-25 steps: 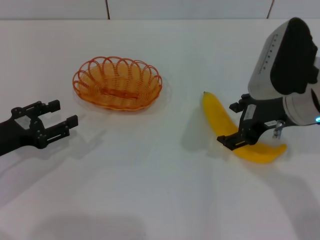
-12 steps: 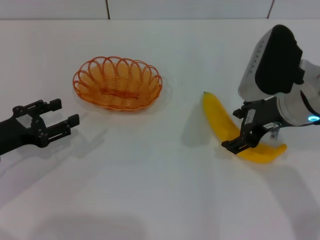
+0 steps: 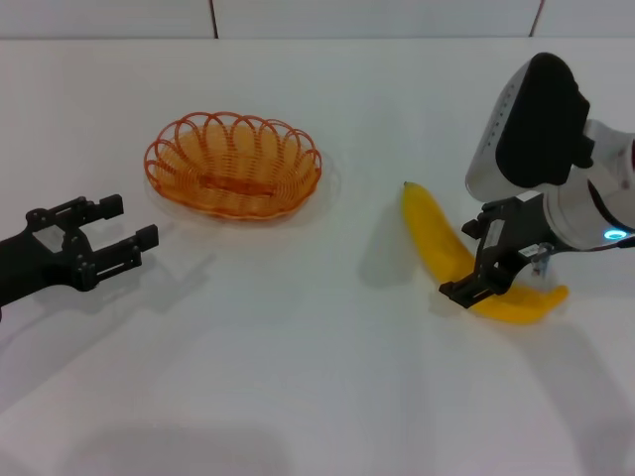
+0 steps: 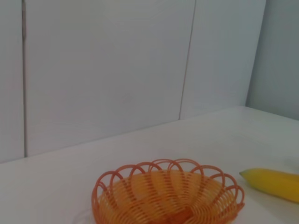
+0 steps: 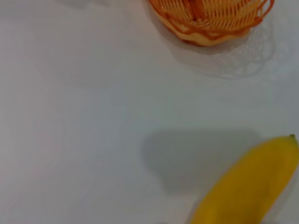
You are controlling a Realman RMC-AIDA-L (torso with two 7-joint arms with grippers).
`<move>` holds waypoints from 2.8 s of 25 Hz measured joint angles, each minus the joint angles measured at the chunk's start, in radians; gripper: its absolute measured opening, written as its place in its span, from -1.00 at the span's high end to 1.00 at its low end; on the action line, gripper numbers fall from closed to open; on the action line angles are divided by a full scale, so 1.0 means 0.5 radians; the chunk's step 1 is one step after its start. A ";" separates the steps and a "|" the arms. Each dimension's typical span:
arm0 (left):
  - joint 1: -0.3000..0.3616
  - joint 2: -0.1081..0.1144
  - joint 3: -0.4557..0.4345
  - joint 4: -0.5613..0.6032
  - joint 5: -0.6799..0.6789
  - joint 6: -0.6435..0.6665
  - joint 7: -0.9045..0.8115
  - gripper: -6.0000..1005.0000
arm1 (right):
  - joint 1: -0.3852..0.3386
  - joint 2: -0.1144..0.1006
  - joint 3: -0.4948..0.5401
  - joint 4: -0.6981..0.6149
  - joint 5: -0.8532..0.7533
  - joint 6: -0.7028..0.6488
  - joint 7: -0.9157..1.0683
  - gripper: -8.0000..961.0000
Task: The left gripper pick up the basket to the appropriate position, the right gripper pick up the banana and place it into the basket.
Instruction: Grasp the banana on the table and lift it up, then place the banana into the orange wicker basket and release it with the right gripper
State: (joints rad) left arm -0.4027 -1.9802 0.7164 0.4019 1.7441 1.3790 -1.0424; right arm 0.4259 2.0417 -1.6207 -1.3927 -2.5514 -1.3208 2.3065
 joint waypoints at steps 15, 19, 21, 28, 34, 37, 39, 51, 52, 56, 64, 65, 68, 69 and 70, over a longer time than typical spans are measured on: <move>-0.002 0.000 0.000 0.000 0.001 0.000 -0.002 -0.40 | 0.080 0.000 -0.034 0.100 -0.005 -0.012 0.022 -0.82; -0.002 0.000 0.000 0.000 0.004 0.000 -0.005 -0.40 | 0.107 0.000 -0.038 0.149 -0.030 -0.003 0.029 -0.82; -0.002 0.000 0.000 0.000 0.005 0.000 -0.005 -0.40 | 0.111 0.000 -0.039 0.157 -0.036 -0.002 0.031 -0.81; -0.002 0.000 0.000 0.000 0.006 0.000 -0.005 -0.40 | 0.113 0.000 -0.041 0.156 -0.036 0.001 0.032 -0.80; -0.003 0.000 0.000 0.000 0.006 0.002 -0.005 -0.40 | 0.128 0.003 -0.041 0.165 -0.030 0.000 0.048 -0.75; -0.003 0.000 0.000 0.000 0.006 0.004 -0.005 -0.40 | 0.150 0.003 -0.044 0.187 -0.024 -0.014 0.059 -0.68; -0.004 0.000 0.000 0.000 0.006 0.004 -0.005 -0.40 | 0.157 0.003 -0.045 0.194 -0.022 -0.017 0.059 -0.64; -0.005 0.000 -0.001 0.000 0.006 0.012 -0.005 -0.40 | 0.121 0.002 -0.051 -0.014 0.081 -0.027 0.024 -0.07; -0.005 0.000 -0.002 0.000 0.006 0.013 -0.005 -0.40 | 0.110 0.003 -0.051 -0.042 0.102 -0.023 0.003 -0.06; -0.005 0.000 -0.003 0.000 0.003 0.013 -0.005 -0.40 | 0.097 0.007 -0.053 -0.095 0.260 0.013 -0.111 -0.06; -0.004 -0.013 -0.003 0.004 0.002 0.009 -0.003 -0.40 | 0.143 0.009 -0.158 -0.077 0.425 0.294 -0.260 -0.09; -0.003 -0.017 -0.003 0.007 0.004 0.008 -0.002 -0.40 | 0.159 0.009 -0.212 -0.069 0.432 0.415 -0.272 -0.10; -0.003 -0.021 -0.003 0.013 0.005 0.003 0.003 -0.40 | 0.190 0.009 -0.272 -0.041 0.434 0.536 -0.274 -0.11; -0.004 -0.022 -0.003 0.014 0.005 0.003 0.004 -0.40 | 0.215 0.010 -0.310 -0.015 0.435 0.602 -0.274 -0.11; -0.004 -0.022 -0.003 0.014 0.005 0.003 0.004 -0.40 | 0.246 0.011 -0.354 0.020 0.435 0.679 -0.275 -0.11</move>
State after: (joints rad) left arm -0.4045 -1.9910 0.7147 0.4088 1.7468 1.3805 -1.0403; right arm 0.5489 2.0472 -1.7977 -1.3825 -2.3342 -0.9815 2.1692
